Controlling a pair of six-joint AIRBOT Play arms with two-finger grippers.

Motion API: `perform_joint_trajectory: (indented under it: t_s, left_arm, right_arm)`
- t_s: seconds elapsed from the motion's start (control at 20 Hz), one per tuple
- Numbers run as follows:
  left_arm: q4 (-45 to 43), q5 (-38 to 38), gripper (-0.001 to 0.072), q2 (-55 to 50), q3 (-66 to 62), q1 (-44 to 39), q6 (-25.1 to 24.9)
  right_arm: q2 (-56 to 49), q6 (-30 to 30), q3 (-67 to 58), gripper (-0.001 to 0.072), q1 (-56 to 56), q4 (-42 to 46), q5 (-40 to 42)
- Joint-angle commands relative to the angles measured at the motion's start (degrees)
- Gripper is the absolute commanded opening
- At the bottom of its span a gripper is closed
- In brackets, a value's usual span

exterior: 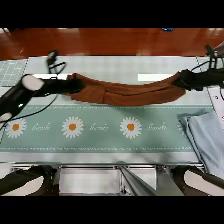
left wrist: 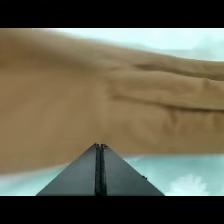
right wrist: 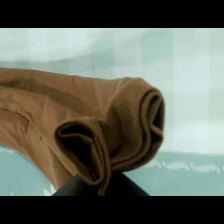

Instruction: Fold the shirts.

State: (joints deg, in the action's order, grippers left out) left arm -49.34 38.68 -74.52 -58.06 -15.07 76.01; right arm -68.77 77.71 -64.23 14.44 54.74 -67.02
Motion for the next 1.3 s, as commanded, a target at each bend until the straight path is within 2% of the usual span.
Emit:
perform_joint_trajectory:
  t_s: [0.0,0.05,0.15,0.3,0.5,0.65,0.75,0.9,1.05,1.25]
  left_arm:
    - [0.5,5.8,0.0016,-12.9,-15.2,-9.8,0.5]
    - [0.2,9.7,0.0016,-17.7,-21.4,-12.7,0.8]
    - [-0.2,15.3,0.0016,-26.1,-31.7,-18.1,4.4]
    - [0.3,21.7,0.0016,-35.3,-41.3,-25.0,6.4]
    - [4.4,22.6,0.0016,-39.5,-42.1,-32.3,7.2]
    - [5.9,22.4,0.0017,-39.8,-42.2,-34.6,7.2]
    - [5.8,22.6,0.0017,-38.9,-42.2,-32.4,7.2]
    - [5.6,25.8,0.0017,-34.3,-42.1,-23.7,7.2]
    - [-2.5,28.3,0.0017,-25.7,-38.8,-13.2,7.3]
    - [-3.8,25.8,0.0017,-7.8,-23.4,1.1,5.2]
  right_arm:
    - [14.5,2.1,7.7,0.0029,0.0,1.2,-1.6]
    - [17.9,3.2,9.3,0.0029,0.0,1.2,-2.4]
    - [23.5,4.9,11.3,0.0029,0.0,0.8,-3.3]
    - [29.2,6.4,11.7,0.0029,0.0,0.7,-4.8]
    - [31.0,7.2,11.7,0.0029,0.0,0.1,-6.2]
    - [30.9,6.0,11.7,0.0029,-0.8,-0.8,-5.2]
    - [30.7,6.2,11.7,0.0029,-2.7,-0.6,-4.9]
    - [28.3,7.6,11.7,0.0029,-6.9,-1.0,-3.4]
    - [23.0,8.2,11.6,0.0029,-14.9,-5.6,4.7]
    - [7.0,6.7,4.8,0.0029,-27.8,-9.9,15.3]
